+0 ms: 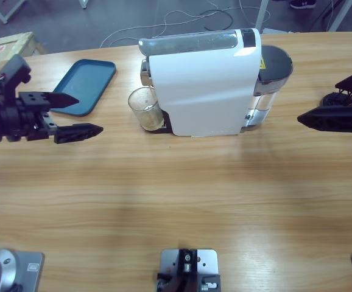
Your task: Pour coffee
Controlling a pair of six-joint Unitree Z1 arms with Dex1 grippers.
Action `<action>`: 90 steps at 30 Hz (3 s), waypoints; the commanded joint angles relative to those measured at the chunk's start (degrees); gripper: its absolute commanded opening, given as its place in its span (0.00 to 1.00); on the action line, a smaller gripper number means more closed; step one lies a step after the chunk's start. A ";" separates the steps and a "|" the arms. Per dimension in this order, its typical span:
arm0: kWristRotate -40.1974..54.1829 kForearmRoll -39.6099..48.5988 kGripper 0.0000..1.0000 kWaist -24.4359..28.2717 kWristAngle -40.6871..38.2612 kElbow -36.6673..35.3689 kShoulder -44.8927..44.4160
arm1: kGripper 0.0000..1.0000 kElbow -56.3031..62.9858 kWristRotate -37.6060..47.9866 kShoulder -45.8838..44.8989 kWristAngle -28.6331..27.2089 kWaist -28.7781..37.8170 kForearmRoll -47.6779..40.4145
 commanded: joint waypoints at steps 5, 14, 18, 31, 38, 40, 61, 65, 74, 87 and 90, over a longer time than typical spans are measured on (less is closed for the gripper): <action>-0.89 0.35 0.99 -0.56 0.59 1.35 0.72 | 1.00 1.67 0.19 0.65 0.88 0.53 0.77; -0.89 0.28 0.99 -0.56 0.66 1.02 0.42 | 1.00 2.64 0.19 -1.13 0.92 0.53 0.84; -0.89 0.28 0.99 -0.56 0.66 0.86 0.56 | 1.00 2.64 0.19 -1.31 0.99 0.53 1.02; -0.93 0.17 0.99 -0.61 -0.04 0.86 0.84 | 1.00 2.82 0.19 -1.62 0.94 0.53 1.30; -0.57 -0.35 0.99 -0.59 -5.14 1.84 1.12 | 1.00 3.52 0.38 -2.22 1.25 0.53 2.74; 1.39 -1.34 0.99 -0.57 -5.88 1.79 3.48 | 1.00 3.50 0.63 -2.40 1.22 0.53 3.41; 10.85 -23.66 0.99 3.24 -14.86 -1.04 26.82 | 1.00 1.59 0.63 -0.95 1.29 0.53 8.84; 10.80 -25.65 0.99 2.73 -15.29 -2.16 29.11 | 1.00 1.76 0.70 -0.32 1.73 0.53 8.77; 10.36 -29.06 0.99 2.73 -16.59 -4.36 33.96 | 1.00 1.36 0.72 0.77 1.73 0.53 8.59; 8.95 -33.14 0.38 1.96 -19.47 -4.47 36.75 | 1.00 0.13 0.65 2.49 1.73 0.53 8.16; 9.08 -33.14 0.01 1.85 -19.56 -3.90 36.42 | 1.00 0.50 0.67 2.19 1.73 0.53 8.16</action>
